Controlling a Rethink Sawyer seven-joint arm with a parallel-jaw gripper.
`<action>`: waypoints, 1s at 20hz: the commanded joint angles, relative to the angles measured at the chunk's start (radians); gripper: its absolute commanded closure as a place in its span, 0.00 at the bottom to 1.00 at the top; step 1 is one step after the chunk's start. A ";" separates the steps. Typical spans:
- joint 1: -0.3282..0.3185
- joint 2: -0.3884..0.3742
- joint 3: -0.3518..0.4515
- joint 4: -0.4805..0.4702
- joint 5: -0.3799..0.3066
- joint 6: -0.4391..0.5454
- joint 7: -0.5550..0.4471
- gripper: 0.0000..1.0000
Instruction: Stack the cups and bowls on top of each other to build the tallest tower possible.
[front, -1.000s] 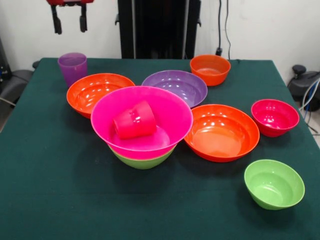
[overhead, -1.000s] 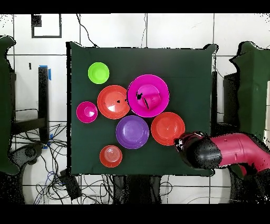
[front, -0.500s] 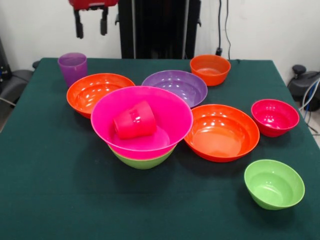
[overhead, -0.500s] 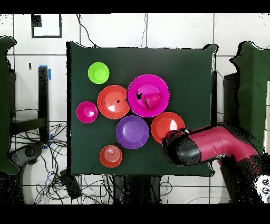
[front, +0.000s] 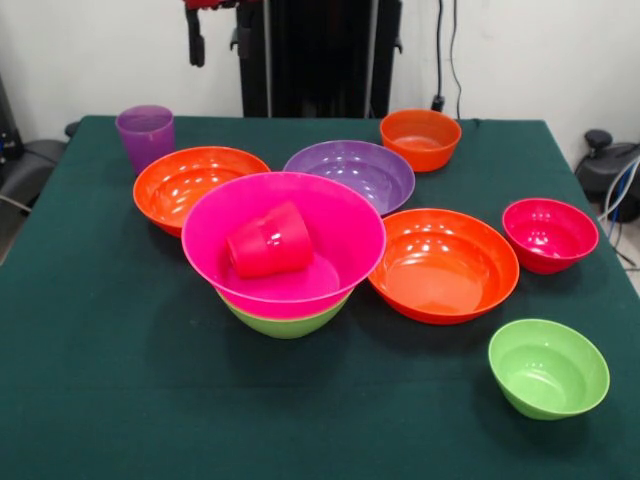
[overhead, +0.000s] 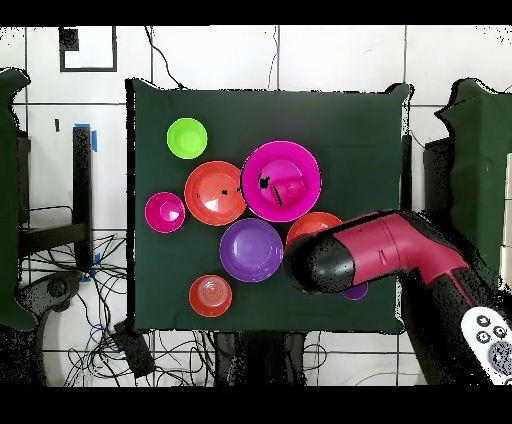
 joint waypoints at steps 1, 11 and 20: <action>0.069 0.054 0.033 -0.157 0.004 0.195 -0.344 0.00; 0.132 0.080 0.014 -0.241 -0.037 0.240 -0.303 0.00; 0.140 0.075 0.035 -0.225 0.009 0.224 -0.301 0.00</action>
